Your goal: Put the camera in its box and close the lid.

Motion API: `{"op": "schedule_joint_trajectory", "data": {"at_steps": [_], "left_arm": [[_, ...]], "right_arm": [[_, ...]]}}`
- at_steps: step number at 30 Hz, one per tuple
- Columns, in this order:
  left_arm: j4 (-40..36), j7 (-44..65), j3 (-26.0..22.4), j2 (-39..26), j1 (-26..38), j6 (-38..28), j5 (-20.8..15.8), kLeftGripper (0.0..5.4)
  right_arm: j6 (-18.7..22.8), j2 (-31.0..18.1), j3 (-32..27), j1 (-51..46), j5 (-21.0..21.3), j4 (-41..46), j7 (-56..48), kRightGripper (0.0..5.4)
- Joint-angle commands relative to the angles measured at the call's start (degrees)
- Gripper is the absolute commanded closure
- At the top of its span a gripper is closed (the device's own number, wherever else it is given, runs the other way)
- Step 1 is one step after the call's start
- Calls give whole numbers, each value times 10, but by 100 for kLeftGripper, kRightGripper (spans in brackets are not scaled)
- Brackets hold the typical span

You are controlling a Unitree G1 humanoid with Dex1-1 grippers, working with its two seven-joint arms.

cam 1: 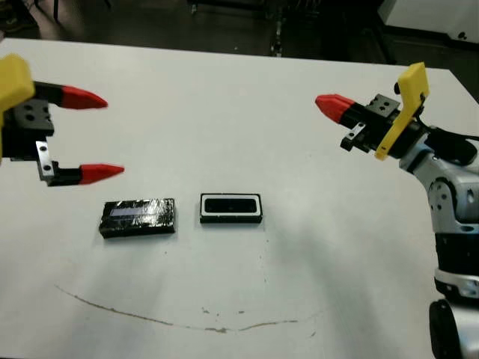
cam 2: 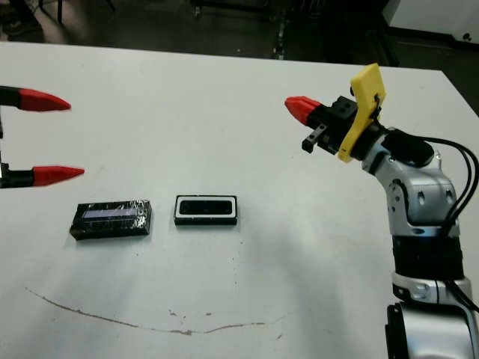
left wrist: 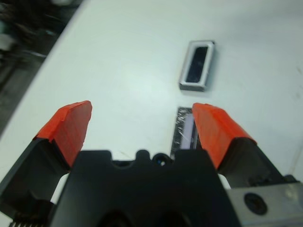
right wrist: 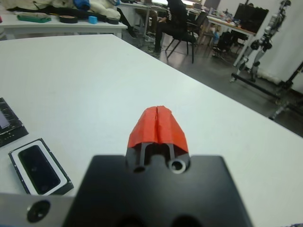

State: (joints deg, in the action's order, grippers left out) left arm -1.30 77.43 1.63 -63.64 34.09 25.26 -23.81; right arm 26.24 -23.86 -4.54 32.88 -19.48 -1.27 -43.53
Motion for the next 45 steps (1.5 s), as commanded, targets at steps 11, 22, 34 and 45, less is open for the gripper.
{"op": "schedule_joint_trajectory", "data": {"at_steps": [11, 22, 34, 45], "left_arm": [[53, 122, 106, 35, 50, -4, 59, 0], [80, 151, 215, 24, 73, -15, 14, 0], [72, 140, 196, 56, 47, 4, 41, 0], [74, 127, 178, 84, 31, -25, 88, 0]], "right_arm": [[8, 2, -15, -53, -20, 58, 58, 539], [7, 7, -12, -77, -14, 84, 103, 539], [13, 7, -11, -104, -17, 107, 114, 539], [61, 4, -7, -116, -23, 154, 136, 539]]}}
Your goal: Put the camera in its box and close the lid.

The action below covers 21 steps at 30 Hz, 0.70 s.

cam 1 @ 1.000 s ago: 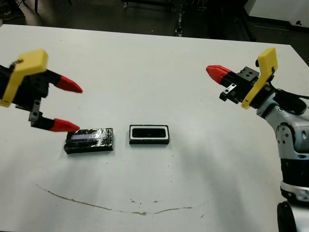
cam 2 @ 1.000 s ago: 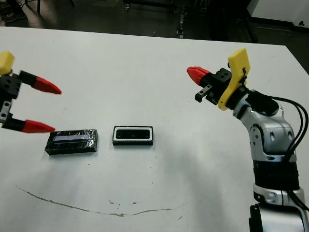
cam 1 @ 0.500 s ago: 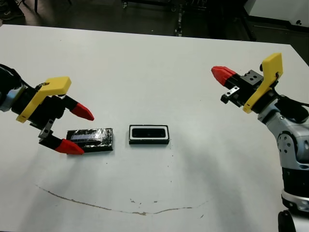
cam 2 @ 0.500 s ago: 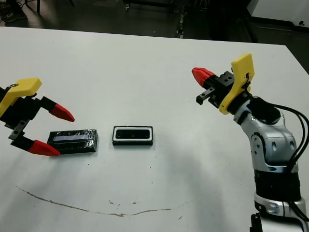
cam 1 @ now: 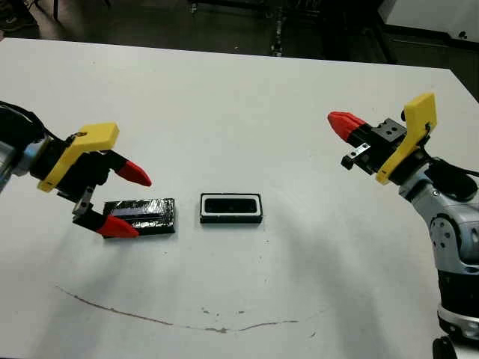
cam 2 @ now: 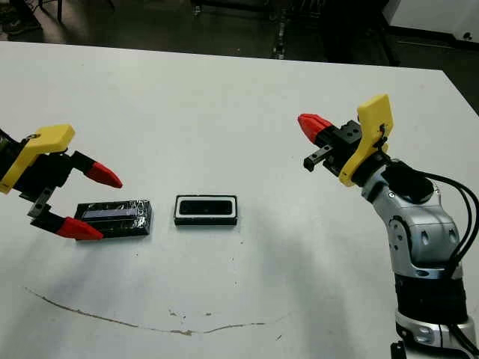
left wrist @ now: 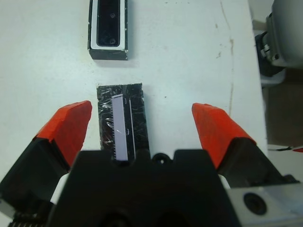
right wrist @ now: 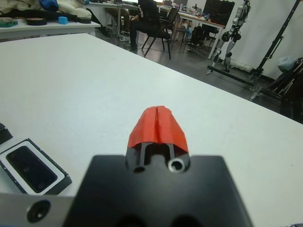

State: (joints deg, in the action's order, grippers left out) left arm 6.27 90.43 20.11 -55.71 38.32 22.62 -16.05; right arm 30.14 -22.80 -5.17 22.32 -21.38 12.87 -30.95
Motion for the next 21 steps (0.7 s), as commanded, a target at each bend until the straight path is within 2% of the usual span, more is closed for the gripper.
{"op": "schedule_joint_trajectory", "data": {"at_steps": [1, 6, 10, 21], "left_arm": [[-2, -1, -5, 5, -11, 10, 12, 0], [-6, 3, 0, 4, -14, 28, 20, 0], [-9, 7, 6, 6, -17, 17, 34, 0], [-9, -20, 28, 12, -23, 7, 108, 0]], "right_arm": [[27, -6, -1, -12, -5, 17, 13, 539], [42, -5, -3, -16, -11, 28, 17, 539], [41, -8, -1, -19, -8, 33, 18, 539], [52, -9, -3, -19, -16, 38, 17, 539]]}}
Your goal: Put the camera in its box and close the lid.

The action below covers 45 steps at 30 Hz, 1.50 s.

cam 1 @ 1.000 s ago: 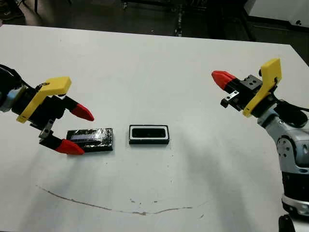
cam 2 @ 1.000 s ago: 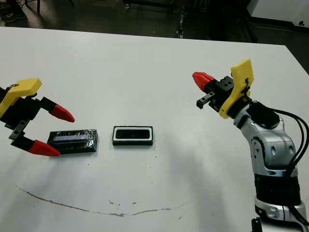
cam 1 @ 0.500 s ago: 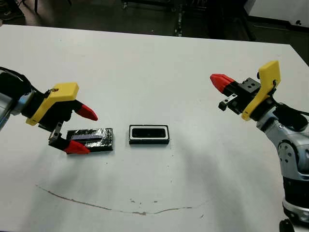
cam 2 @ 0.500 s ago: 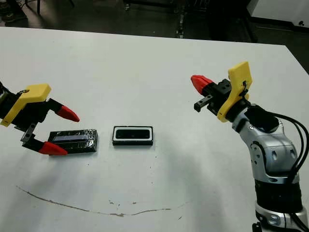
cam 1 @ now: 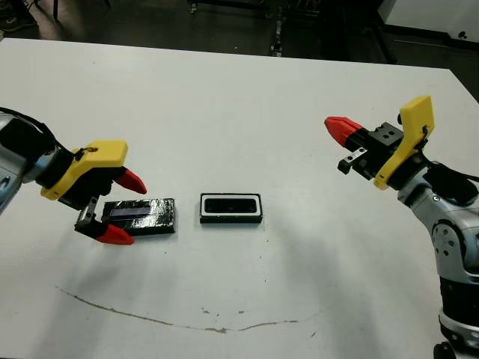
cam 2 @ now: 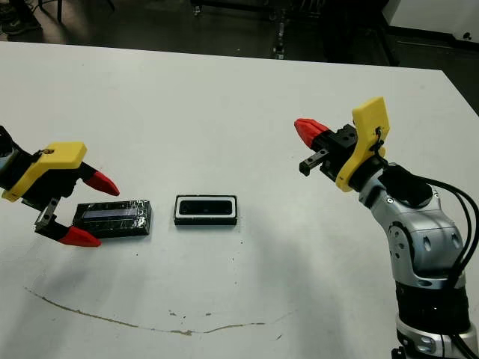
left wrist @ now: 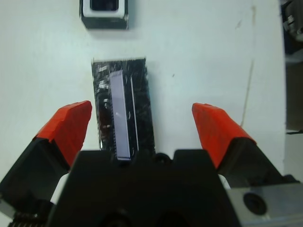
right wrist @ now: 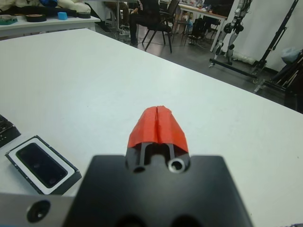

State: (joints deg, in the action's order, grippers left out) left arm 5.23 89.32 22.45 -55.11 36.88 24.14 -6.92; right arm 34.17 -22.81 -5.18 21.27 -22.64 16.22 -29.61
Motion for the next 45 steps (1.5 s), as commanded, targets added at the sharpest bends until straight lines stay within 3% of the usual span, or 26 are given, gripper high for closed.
{"op": "schedule_joint_trajectory", "data": {"at_steps": [1, 14, 23, 31, 45], "left_arm": [[2, -13, 4, 6, -11, -11, 22, 0], [2, -37, -2, 16, -28, -15, 39, 0], [19, -17, 0, 23, -23, 40, 20, 110], [23, 0, 14, 21, -13, 78, 27, 218], [22, -5, 8, 21, -13, 82, 26, 224]], "right_arm": [[13, -8, -4, -9, -4, 5, 4, 539], [0, -11, -1, -10, -1, 1, -1, 539], [0, -10, 0, -10, 2, -2, 0, 540], [-5, -7, -1, -13, 5, -3, 5, 540], [-15, -7, 2, -13, 8, -15, 1, 540]]}}
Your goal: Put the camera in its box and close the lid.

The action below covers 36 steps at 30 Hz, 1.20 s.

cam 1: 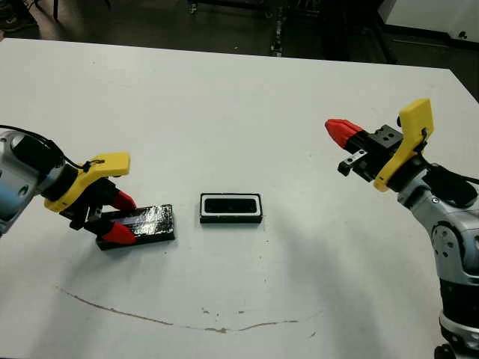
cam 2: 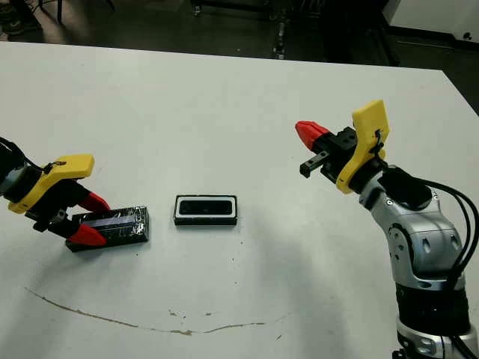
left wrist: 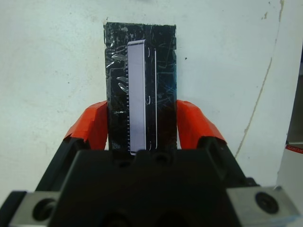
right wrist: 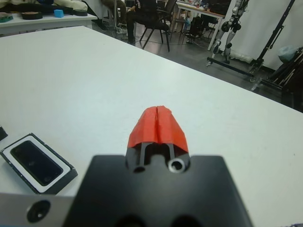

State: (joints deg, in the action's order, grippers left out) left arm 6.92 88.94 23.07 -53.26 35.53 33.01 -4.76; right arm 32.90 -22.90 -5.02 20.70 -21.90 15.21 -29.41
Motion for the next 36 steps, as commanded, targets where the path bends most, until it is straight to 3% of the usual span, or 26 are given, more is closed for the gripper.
{"op": "schedule_joint_trajectory", "data": {"at_steps": [1, 14, 19, 36], "left_arm": [[7, -3, -3, 4, 0, -5, 0, 224], [9, -66, -113, 30, 10, 15, -83, 224], [21, -97, -138, 45, 12, -4, -93, 224], [78, -126, -95, 109, 34, -69, -61, 224]], "right_arm": [[-2, -6, 0, -8, 0, -6, -2, 540], [-13, -6, 4, -9, 7, -10, -1, 540], [-9, -7, 6, -9, 9, -6, 2, 540], [-14, -5, 3, -12, 6, -10, -3, 540]]}}
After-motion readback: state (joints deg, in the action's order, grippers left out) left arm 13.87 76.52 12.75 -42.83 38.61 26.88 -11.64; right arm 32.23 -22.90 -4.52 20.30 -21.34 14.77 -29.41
